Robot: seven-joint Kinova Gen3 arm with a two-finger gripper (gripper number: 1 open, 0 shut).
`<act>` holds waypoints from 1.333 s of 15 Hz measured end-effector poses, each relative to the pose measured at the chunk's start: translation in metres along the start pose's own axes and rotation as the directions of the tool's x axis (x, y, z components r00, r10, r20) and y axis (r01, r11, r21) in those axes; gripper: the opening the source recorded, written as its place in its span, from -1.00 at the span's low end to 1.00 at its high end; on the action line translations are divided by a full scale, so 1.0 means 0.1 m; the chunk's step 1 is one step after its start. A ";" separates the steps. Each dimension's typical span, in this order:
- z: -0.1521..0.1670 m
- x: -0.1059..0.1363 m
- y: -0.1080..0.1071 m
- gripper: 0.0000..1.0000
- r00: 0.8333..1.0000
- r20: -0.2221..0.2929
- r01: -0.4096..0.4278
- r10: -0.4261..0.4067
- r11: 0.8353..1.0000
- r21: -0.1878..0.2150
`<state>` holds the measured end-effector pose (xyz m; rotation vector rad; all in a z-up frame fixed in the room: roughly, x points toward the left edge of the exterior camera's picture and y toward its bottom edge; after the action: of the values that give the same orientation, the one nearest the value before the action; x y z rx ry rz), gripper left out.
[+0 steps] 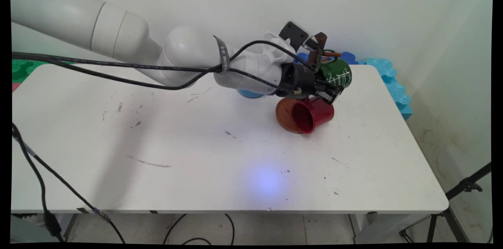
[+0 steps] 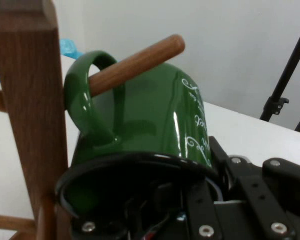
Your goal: Place the picked object on the table
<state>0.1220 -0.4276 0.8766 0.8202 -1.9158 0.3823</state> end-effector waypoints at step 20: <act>-0.16 0.17 0.11 -1.00 0.996 -0.087 -0.038 0.034 0.998 -0.042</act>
<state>0.1204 -0.4166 0.9003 0.7304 -1.8540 0.3904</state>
